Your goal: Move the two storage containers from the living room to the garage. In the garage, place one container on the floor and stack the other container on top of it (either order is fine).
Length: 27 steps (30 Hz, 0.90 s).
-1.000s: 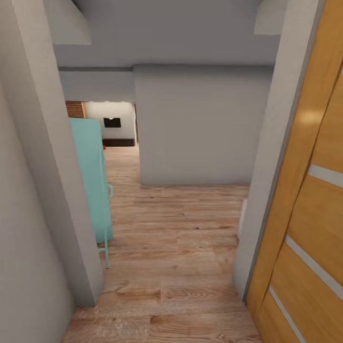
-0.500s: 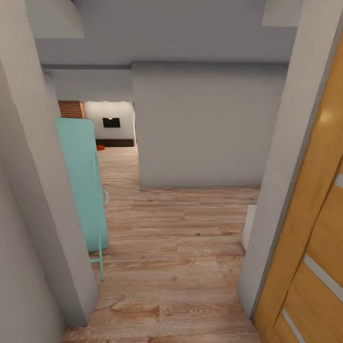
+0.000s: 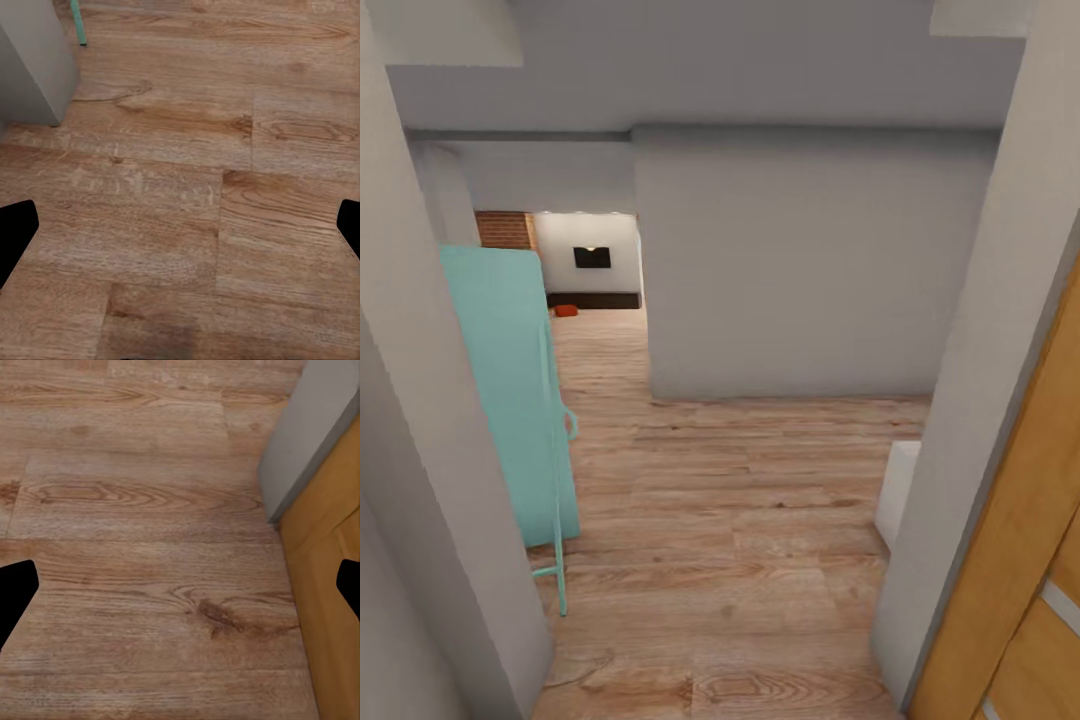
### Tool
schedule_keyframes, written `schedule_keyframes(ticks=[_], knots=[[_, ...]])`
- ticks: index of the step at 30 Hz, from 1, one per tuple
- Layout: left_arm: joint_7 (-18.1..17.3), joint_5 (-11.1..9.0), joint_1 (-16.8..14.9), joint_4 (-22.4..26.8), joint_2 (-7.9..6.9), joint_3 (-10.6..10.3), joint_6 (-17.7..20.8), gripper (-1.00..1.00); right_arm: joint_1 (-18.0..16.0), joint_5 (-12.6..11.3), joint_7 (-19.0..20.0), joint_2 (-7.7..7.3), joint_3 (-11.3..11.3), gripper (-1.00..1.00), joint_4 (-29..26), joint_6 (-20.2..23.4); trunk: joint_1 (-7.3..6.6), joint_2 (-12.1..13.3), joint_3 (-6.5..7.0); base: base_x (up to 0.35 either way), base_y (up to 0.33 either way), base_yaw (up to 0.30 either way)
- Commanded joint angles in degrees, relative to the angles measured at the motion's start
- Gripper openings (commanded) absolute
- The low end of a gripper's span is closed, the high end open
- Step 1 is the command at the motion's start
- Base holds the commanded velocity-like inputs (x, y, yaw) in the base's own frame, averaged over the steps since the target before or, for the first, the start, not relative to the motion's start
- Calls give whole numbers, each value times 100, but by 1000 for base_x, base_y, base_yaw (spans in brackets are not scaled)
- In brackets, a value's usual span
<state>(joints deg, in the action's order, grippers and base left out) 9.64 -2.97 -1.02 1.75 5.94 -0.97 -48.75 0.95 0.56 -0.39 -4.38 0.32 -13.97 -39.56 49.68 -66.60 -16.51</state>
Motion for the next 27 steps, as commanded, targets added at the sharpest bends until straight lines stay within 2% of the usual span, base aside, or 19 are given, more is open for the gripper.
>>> schedule_keyframes(ticks=[1, 9, 10, 11, 13, 14, 17, 19, 27], knots=[[-4, -24, -3, -18, -14, -25, -51, 100, 2, 5, -6, -1, 3, 100, -9, -6, 4, -3, -5, 319, 0, 0], [29, -12, -3, -41, -58, -25, -88, 100, 2, 9, -18, -1, 3, 100, -9, -8, 4, -3, -5, 323, 0, 0], [39, -11, -3, -41, -88, -21, -89, 100, 2, 11, -24, -1, 3, 100, -9, -5, 4, -3, -5, 325, 0, 0], [45, -26, -3, -42, -198, -6, -86, 100, 2, 15, -95, -1, 3, 100, -9, -1, 4, -3, -5, 325, 0, 0], [44, -31, -3, -39, -241, -5, -48, 100, 2, 21, -124, -1, 3, 100, -9, 0, 4, -3, -5, 325, 0, 0], [44, -32, -3, -35, -257, -7, -6, 100, 2, 23, -130, 1, 3, 100, -9, 0, 4, -3, -5, 325, 0, 0], [52, -29, -3, 40, -326, -14, 510, 100, 2, 29, -148, 6, 6, 100, -9, -5, 4, -3, -5, 325, 0, 0], [45, -29, -3, 102, -342, -20, 711, 100, 2, 23, -151, 7, 4, 100, -9, -8, 4, -3, -5, 325, 0, 0], [23, -28, -3, 176, -356, -25, 890, 100, 2, 15, -154, 8, 3, 100, -9, -16, 4, -3, -5, 325, 0, 0]])
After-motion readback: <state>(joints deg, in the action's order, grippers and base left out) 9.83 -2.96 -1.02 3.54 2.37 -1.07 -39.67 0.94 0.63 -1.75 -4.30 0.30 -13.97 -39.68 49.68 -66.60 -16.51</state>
